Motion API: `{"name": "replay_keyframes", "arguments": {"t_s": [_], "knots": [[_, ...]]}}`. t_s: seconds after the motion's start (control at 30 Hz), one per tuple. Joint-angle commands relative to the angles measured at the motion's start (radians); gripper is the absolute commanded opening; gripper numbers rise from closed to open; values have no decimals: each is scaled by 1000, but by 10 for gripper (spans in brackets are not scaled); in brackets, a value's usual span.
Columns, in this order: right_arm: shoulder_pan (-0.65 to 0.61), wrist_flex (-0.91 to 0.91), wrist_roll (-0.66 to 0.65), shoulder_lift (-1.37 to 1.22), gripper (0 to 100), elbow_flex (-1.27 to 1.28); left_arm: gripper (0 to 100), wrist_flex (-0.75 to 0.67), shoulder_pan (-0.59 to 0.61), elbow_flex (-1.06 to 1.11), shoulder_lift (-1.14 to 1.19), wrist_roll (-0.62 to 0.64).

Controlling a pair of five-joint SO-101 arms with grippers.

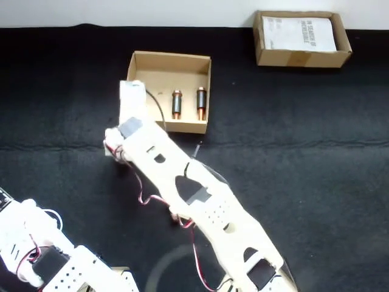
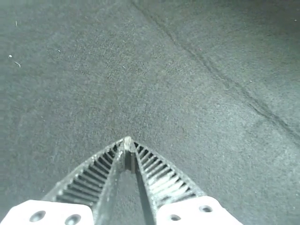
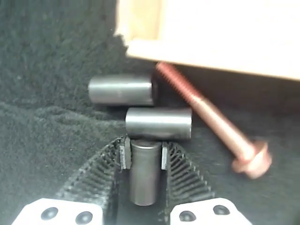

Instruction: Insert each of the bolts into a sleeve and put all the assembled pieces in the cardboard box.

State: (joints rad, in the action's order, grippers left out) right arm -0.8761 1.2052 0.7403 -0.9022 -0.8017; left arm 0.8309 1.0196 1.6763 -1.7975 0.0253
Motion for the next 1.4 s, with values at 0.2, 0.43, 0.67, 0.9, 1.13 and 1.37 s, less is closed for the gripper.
{"name": "replay_keyframes", "arguments": {"t_s": [0.2,0.43,0.67,0.9,1.13,1.37], "knots": [[117,269,-17,13,6,-325,9,5,-12,19,-10,2],[188,519,-54,13,6,-700,9,75,-84,19,-10,61],[381,558,-232,137,6,-874,9,331,-245,-8,-12,146],[624,559,-281,340,6,-871,10,374,-541,-79,-8,267],[808,561,-436,538,6,-871,10,382,-727,-194,-7,227],[938,561,-543,733,6,-834,10,379,-817,-305,81,219]]}}
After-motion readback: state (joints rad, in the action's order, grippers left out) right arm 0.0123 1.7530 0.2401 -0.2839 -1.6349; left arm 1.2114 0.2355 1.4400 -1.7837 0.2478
